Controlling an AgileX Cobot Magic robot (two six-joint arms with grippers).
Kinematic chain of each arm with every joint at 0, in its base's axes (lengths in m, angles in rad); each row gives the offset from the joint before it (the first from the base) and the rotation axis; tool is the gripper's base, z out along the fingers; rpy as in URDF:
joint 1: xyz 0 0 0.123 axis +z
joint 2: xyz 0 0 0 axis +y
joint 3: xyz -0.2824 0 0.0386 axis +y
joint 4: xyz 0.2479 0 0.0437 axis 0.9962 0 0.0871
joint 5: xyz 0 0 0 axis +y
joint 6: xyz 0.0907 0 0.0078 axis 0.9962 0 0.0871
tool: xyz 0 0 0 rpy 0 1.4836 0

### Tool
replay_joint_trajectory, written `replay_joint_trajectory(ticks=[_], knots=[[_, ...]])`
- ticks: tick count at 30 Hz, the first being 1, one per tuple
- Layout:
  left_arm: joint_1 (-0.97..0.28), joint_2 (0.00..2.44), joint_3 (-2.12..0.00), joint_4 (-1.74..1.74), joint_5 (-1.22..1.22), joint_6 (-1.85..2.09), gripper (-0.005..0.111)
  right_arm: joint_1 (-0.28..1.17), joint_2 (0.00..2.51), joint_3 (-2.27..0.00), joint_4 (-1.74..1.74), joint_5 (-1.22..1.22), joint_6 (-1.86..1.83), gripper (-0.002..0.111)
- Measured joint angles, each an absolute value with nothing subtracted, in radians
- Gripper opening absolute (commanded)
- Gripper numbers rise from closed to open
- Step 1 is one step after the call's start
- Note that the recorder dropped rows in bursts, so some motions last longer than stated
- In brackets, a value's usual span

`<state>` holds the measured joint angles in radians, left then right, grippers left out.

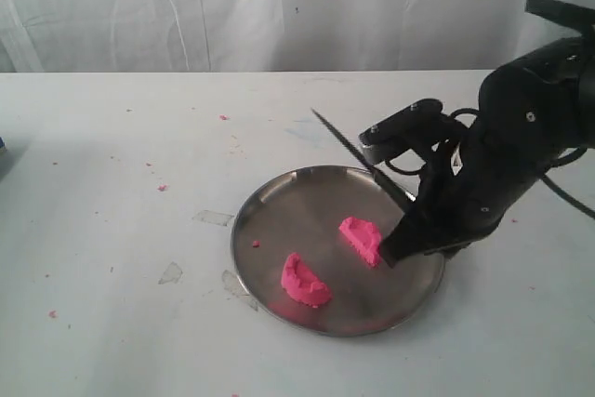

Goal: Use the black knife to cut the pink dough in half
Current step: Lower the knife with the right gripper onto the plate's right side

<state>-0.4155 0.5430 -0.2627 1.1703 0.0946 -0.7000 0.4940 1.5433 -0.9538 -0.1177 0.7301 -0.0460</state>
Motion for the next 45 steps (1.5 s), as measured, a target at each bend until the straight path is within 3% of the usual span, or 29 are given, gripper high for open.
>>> replay_joint_trajectory(ticks=[9,30,45], knots=[[-0.415,0.543,-0.263,1.17,0.097,-0.7,0.0,0.4,1.638,-0.954,-0.16,0.672,0.021,0.0],[-0.415,0.543,-0.263,1.164,0.059,-0.75,0.0,0.389,1.821,-1.023,-0.026,0.656,-0.075,0.0],[-0.415,0.543,-0.263,1.164,0.037,-0.75,0.0,0.389,1.83,-1.074,0.232,0.818,-0.213,0.0]])
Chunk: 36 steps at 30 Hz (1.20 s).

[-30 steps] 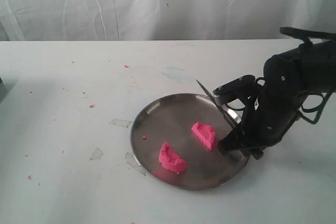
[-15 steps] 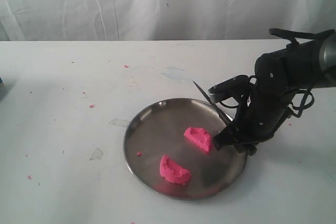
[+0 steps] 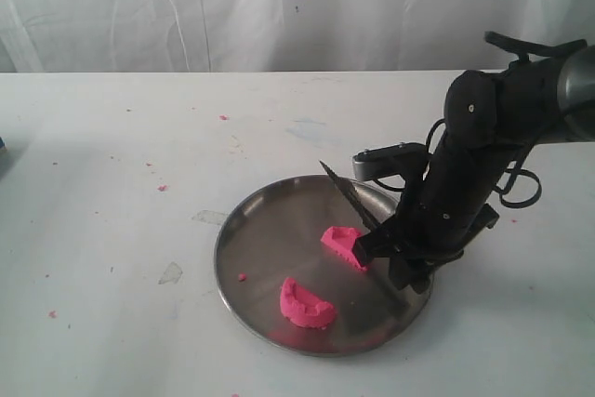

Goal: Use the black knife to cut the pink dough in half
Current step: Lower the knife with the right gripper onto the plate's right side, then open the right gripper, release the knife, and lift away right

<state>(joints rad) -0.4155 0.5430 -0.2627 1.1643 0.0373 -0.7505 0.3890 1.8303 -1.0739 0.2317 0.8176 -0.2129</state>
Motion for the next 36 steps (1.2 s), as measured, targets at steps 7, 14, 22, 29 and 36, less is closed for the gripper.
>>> replay_joint_trajectory(ticks=[7,14,22,29,36], knots=[[-0.415,0.543,-0.263,1.164,0.033,-0.75,0.0,0.389,1.83,-1.074,0.234,0.825,-0.213,0.02],[-0.415,0.543,-0.263,1.164,0.033,-0.75,0.0,0.389,1.83,-1.074,0.234,0.79,-0.213,0.024],[-0.415,0.543,-0.263,1.164,0.031,-0.75,0.0,0.389,1.83,-1.074,0.234,0.79,-0.215,0.041],[-0.415,0.543,-0.263,1.176,0.029,-0.752,0.0,0.389,1.8,-1.112,0.257,0.838,-0.217,0.037],[-0.415,0.543,-0.263,1.183,0.029,-0.752,0.0,0.464,1.733,-1.114,0.337,0.887,-0.321,0.0]])
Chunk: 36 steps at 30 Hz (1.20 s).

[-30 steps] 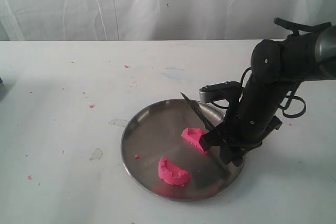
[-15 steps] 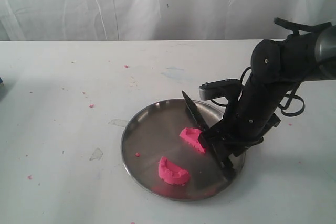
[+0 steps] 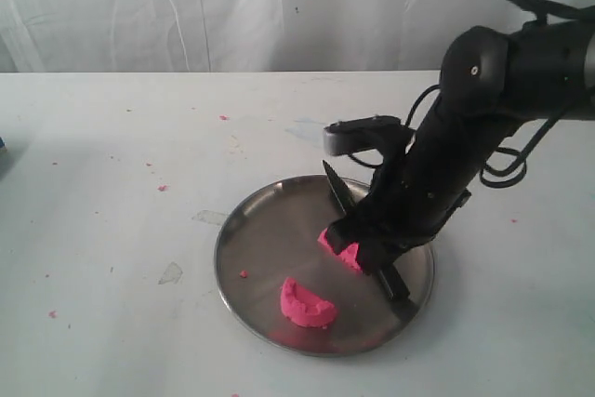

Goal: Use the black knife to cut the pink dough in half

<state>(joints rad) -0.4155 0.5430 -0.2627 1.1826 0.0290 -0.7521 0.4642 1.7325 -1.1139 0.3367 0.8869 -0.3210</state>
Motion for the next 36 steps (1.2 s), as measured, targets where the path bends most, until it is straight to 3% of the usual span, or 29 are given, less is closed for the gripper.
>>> replay_joint_trajectory(ticks=[9,16,20,30,36], knots=[[-0.415,0.543,-0.263,1.183,0.029,-0.752,0.0,0.681,1.733,-1.085,0.345,0.914,-0.447,0.0],[-0.415,0.543,-0.263,1.19,0.042,-0.752,0.0,0.708,1.733,-1.078,0.301,0.913,-0.456,0.0],[-0.415,0.543,-0.263,1.194,0.078,-0.752,0.0,0.705,1.733,-1.074,0.039,0.9,-0.292,0.0],[-0.415,0.543,-0.263,1.196,0.105,-0.752,0.0,0.57,1.693,-0.971,-0.622,0.863,0.423,0.0],[-0.415,0.499,-0.263,1.196,0.115,-0.752,0.0,0.364,1.599,-0.851,-0.668,0.664,0.647,0.0]])
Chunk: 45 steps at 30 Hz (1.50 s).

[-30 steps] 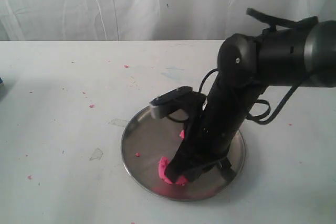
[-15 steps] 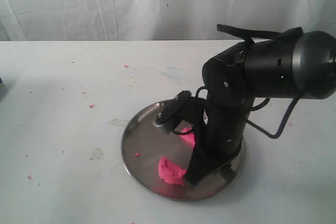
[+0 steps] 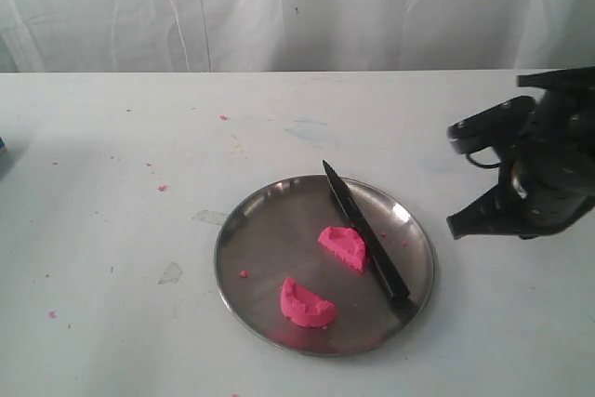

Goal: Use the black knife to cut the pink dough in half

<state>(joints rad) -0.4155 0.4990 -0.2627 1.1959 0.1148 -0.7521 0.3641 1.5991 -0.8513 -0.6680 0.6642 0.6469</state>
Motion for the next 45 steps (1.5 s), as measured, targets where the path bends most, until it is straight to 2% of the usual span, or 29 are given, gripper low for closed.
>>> replay_joint_trajectory(ticks=[5,15,18,22,28,45], knots=[[-0.415,0.438,-0.263,1.197,0.147,-0.752,0.0,0.248,1.447,-0.75,-0.556,0.448,0.678,0.0],[-0.415,0.384,-0.263,1.197,0.164,-0.752,0.0,0.229,0.892,-0.529,-0.533,0.094,0.655,0.0],[-0.415,0.352,-0.263,1.197,0.162,-0.752,0.0,0.229,0.726,-0.502,-0.533,0.112,0.635,0.0],[-0.415,0.298,-0.263,1.197,0.159,-0.752,0.0,0.228,0.531,-0.495,-0.535,0.254,0.627,0.0],[-0.415,0.263,-0.263,1.197,0.157,-0.752,0.0,0.226,0.342,-0.49,-0.535,0.348,0.625,0.0],[-0.415,0.263,-0.263,1.197,0.157,-0.752,0.0,0.226,0.099,-0.408,-0.535,0.339,0.625,0.0]])
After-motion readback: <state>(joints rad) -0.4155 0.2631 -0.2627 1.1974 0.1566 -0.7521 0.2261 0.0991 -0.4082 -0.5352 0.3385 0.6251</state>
